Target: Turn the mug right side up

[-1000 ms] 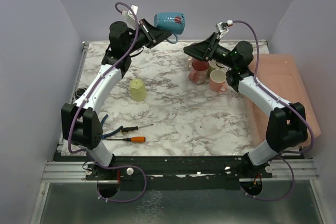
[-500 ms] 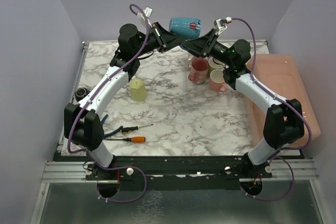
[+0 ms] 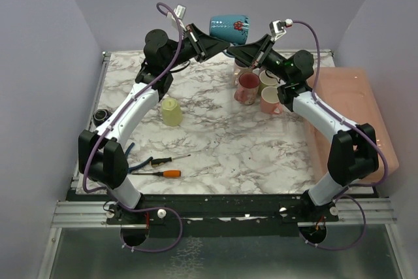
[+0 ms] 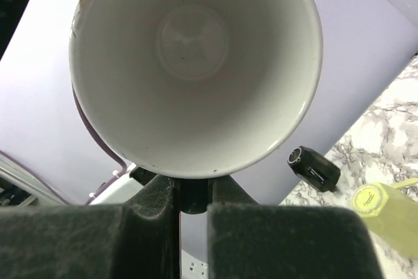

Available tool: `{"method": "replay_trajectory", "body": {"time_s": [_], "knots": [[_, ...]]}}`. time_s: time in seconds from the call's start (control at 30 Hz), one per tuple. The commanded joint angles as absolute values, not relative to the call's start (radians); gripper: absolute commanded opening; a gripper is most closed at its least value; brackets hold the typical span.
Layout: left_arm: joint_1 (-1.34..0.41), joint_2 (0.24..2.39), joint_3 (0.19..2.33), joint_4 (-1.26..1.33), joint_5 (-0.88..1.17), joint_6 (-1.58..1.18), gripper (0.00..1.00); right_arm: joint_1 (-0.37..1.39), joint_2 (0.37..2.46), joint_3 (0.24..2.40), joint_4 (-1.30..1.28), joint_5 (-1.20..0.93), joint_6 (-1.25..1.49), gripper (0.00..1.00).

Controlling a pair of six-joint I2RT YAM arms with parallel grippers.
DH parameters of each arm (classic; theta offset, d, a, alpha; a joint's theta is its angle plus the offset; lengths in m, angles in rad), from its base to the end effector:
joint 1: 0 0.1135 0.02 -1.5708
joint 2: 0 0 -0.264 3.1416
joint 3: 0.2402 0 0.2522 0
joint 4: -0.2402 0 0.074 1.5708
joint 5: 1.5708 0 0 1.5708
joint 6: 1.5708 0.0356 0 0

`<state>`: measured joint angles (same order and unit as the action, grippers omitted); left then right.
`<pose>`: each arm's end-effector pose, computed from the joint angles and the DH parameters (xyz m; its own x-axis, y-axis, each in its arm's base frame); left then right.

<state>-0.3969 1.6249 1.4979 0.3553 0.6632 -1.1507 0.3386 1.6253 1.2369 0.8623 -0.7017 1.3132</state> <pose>0.3459 -0.1688 0.4287 -0.6980 -0.4876 -0.5245 0.5404 0.1220 -0.8325 0.3450 0.1459 0.3860 -0.6595 0.5507 -0.5115 -0.6189 -0.0117 0.7854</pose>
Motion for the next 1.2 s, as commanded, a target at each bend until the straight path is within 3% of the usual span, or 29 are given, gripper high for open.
{"method": "replay_trajectory", "body": {"time_s": [0.0, 0.2, 0.37, 0.67, 0.97, 1.17], "knots": [[-0.413, 1.586, 1.509, 0.399, 0.69, -1.135, 0.05, 0.339, 1.589, 1.237, 0.857, -0.583, 1.284, 0.01], [-0.403, 1.575, 1.482, 0.3, 0.643, -1.067, 0.51, 0.339, 1.499, 1.219, 0.638, -0.477, 1.072, 0.01], [-0.389, 1.558, 1.486, 0.127, 0.58, -0.929, 0.73, 0.339, 1.423, 1.189, 0.481, -0.38, 0.956, 0.01], [-0.326, 1.515, 1.46, -0.099, 0.444, -0.736, 0.8, 0.401, 1.365, 1.278, 0.045, -0.154, 0.634, 0.01], [-0.305, 1.461, 1.486, -0.393, 0.06, -0.507, 0.81, 0.581, 1.414, 1.343, -0.279, 0.14, 0.502, 0.01], [-0.305, 1.428, 1.437, -0.425, 0.007, -0.478, 0.83, 0.623, 1.433, 1.291, -0.394, 0.125, 0.389, 0.0]]}}
